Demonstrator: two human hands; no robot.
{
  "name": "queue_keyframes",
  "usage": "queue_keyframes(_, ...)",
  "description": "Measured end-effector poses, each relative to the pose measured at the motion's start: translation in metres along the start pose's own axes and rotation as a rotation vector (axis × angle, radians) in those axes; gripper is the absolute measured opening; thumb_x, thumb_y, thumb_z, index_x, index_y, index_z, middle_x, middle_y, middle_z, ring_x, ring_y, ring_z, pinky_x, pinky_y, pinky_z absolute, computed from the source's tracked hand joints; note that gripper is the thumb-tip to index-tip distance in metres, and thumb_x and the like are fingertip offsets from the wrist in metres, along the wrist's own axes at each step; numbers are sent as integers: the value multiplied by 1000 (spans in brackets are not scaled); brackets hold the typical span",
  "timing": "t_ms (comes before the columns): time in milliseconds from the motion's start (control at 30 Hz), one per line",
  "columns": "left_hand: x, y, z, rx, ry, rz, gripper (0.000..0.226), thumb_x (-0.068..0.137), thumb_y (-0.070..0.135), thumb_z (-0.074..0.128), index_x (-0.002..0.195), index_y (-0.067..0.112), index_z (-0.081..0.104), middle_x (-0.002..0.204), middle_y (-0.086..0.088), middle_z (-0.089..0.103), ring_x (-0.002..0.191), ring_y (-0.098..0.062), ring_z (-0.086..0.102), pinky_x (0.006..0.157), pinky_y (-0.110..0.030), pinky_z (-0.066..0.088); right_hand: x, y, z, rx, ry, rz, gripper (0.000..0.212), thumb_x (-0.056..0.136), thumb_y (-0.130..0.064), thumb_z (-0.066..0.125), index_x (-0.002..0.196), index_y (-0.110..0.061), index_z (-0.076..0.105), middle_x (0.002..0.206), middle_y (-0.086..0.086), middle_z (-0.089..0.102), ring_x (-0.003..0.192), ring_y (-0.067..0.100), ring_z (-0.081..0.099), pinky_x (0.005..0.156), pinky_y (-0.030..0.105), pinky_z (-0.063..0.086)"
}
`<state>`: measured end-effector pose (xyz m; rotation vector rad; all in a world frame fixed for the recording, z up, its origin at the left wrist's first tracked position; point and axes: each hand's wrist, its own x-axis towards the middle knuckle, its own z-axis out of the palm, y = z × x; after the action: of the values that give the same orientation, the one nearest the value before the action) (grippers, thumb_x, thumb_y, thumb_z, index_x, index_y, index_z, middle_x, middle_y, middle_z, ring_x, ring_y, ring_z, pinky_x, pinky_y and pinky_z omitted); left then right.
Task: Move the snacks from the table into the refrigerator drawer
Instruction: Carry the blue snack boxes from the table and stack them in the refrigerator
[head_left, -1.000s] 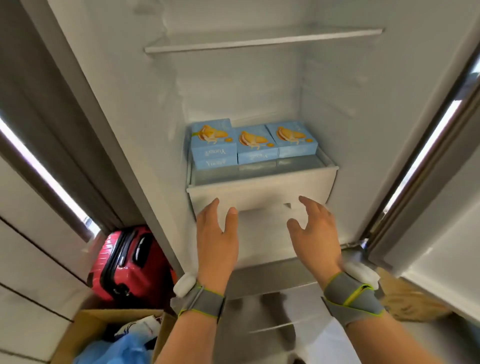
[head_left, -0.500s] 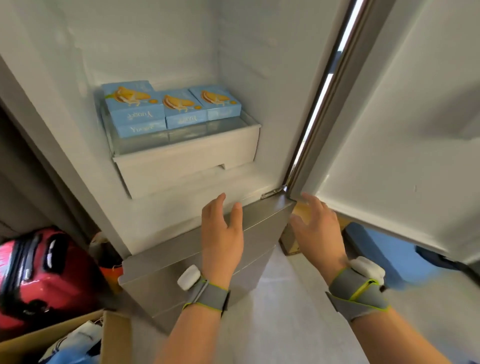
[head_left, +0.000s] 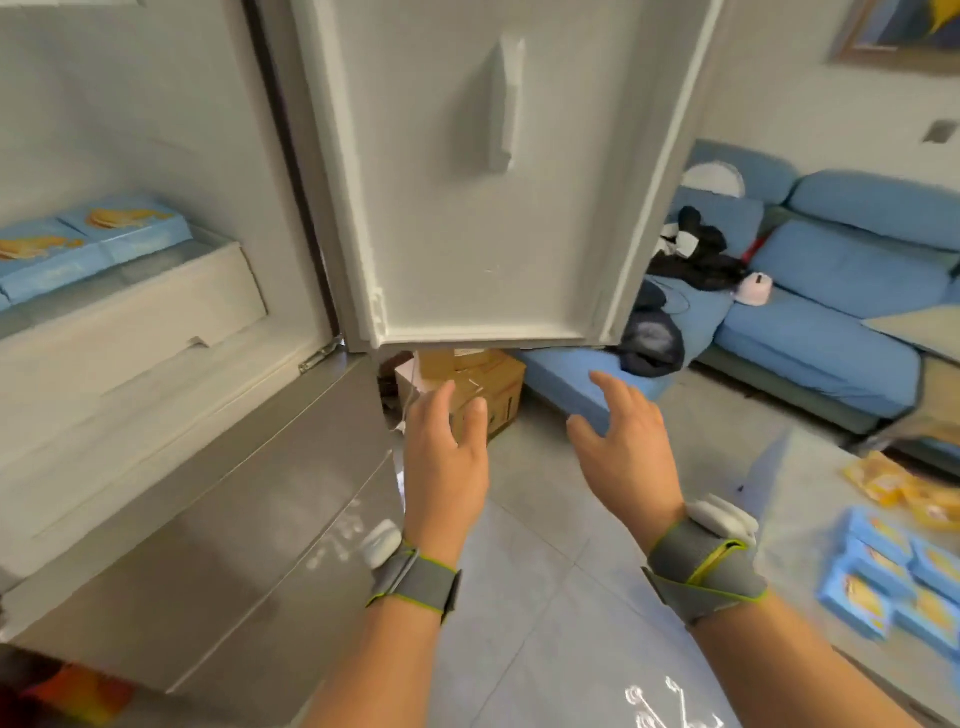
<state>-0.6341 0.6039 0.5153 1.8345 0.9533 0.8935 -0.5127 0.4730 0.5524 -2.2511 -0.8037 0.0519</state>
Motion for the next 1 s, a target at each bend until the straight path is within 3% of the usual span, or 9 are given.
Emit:
queue_keyframes(233, -132, 81, 105, 53, -276, 197, 48, 104, 35, 57, 146, 12, 55, 145, -5, 51, 137, -18, 45, 107, -12, 25, -104, 125, -121, -14, 191, 202, 56, 93, -21, 63, 148, -13, 51, 145, 11, 57, 134, 37, 46, 112, 41, 33)
queue_keyframes(367, -196, 121, 165, 66, -448, 284, 49, 104, 36, 58, 145, 10, 56, 144, -7, 52, 137, -19, 46, 114, -24, 32, -161, 187, -185, -11, 312, 333, 57, 91, -17, 64, 146, -11, 53, 142, 13, 59, 132, 37, 48, 111, 40, 32)
queue_keyframes(633, -292, 161, 261, 103, -733, 437, 48, 105, 36, 57, 146, 11, 55, 145, -5, 52, 137, -19, 46, 110, -16, 27, -239, 276, -253, 48, 513, 563, 54, 92, -19, 62, 146, -14, 54, 146, 7, 58, 134, 33, 46, 111, 40, 34)
queue_keyframes(833, -316, 177, 330, 108, -868, 494, 47, 105, 37, 55, 145, 12, 54, 145, -3, 50, 137, -16, 45, 105, -11, 23, -244, 326, -284, 43, 579, 651, 54, 92, -17, 62, 145, -12, 55, 143, 8, 59, 134, 32, 47, 114, 42, 34)
queue_keyframes(1000, -314, 188, 403, 90, -917, 512, 48, 105, 39, 55, 143, 11, 56, 144, -5, 52, 134, -19, 49, 109, -19, 31, -214, 372, -312, -1, 569, 692, 57, 90, -30, 57, 145, -14, 56, 142, 9, 60, 132, 33, 47, 113, 45, 37)
